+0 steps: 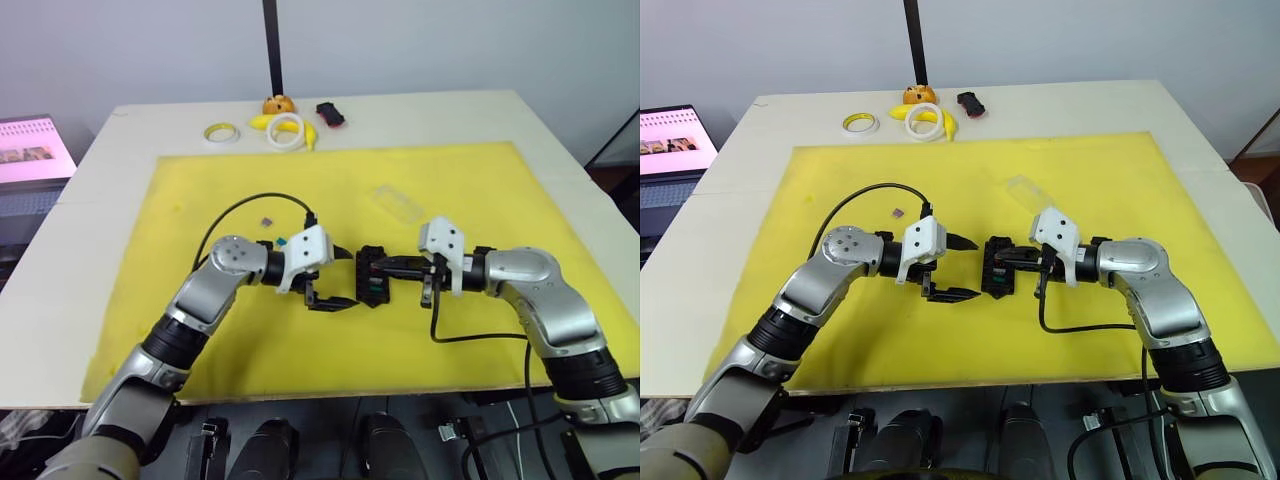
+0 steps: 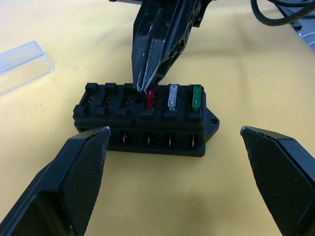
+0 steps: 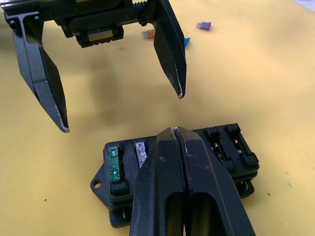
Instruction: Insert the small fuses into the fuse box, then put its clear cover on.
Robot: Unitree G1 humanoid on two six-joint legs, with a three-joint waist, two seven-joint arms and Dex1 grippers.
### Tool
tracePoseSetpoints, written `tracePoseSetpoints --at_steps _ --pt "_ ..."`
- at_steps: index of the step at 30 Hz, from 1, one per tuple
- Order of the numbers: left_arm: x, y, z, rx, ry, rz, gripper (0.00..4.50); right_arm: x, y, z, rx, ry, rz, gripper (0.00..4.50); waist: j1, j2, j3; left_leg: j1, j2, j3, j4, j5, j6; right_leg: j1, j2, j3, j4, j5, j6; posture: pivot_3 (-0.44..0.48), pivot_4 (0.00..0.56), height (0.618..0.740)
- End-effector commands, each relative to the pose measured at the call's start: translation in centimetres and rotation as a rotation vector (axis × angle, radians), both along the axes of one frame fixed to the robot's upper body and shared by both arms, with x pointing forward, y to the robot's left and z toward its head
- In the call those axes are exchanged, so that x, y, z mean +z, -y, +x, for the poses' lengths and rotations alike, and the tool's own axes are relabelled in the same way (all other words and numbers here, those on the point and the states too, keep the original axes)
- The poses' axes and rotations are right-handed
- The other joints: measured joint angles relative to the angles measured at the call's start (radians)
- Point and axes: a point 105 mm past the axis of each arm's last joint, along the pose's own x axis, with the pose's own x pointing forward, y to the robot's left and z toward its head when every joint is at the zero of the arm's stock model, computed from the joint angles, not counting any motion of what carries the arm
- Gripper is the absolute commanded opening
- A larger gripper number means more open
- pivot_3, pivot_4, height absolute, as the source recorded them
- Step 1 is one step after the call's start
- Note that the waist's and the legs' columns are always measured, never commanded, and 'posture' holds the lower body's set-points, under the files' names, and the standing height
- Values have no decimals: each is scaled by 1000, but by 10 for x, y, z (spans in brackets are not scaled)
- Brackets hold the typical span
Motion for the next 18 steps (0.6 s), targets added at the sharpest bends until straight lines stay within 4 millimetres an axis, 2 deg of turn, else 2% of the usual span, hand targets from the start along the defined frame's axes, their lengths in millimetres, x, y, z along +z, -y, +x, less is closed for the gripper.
tracePoseSetpoints --at_steps 1,11,18 --pt "11 2 0 -11 47 -12 4500 2 1 1 -5 17 -14 19 0 0 0 0 0 0 0 0 0 0 0 0 0 0 0 0 150 740" --pt "12 3 0 -11 48 -14 4500 -13 4 2 -26 -27 -63 19 0 0 0 2 0 0 0 0 0 2 0 0 0 0 0 0 150 740" --pt "12 2 1 -5 47 -13 4500 -27 1 -7 -10 -71 -95 19 0 0 0 3 0 0 0 0 0 3 0 0 0 0 0 0 150 740"
